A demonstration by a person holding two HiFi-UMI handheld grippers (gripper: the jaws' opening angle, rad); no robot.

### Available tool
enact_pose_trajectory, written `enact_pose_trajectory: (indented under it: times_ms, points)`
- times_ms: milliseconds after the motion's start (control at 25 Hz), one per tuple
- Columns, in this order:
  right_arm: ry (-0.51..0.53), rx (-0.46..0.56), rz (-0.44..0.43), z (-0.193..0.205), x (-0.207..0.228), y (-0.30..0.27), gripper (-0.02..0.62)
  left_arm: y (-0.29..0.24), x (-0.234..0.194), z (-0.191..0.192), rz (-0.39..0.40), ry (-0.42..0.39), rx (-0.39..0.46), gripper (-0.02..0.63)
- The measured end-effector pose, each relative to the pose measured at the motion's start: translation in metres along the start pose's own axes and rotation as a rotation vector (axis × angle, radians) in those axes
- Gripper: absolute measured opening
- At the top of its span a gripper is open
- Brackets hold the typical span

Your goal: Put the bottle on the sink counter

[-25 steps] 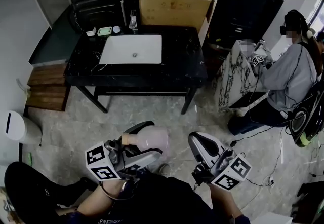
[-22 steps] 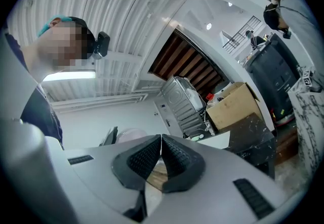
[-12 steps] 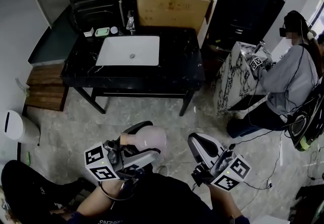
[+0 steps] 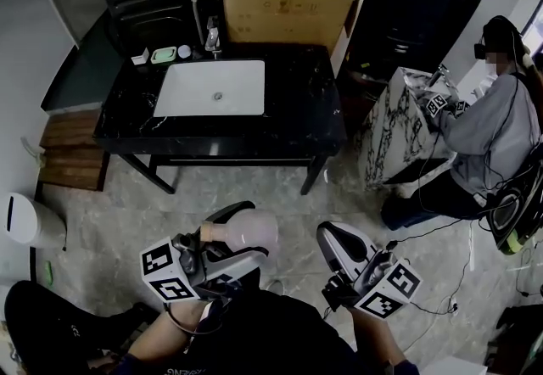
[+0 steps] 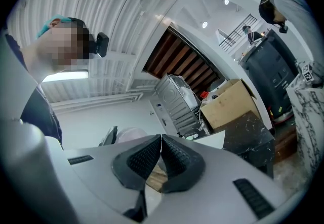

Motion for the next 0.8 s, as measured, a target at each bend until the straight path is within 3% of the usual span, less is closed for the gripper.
enact_pose_trajectory:
  times_ms: [800]
  points:
    - [-0.014, -0.007, 0.035, -0.008, 0.079, -0.092, 0.026, -0.030, -0.107, -0.058, 0.009, 0.027, -0.016, 0.387]
Point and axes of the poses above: the fingertips, and each gripper's own axes: y backward along the fingers, x to its right, z out of its underside, the point moved 2 cm from there along y, backward along the fingers, and after that the axes turned 6 degrees about -z, right-handed, at the moved point
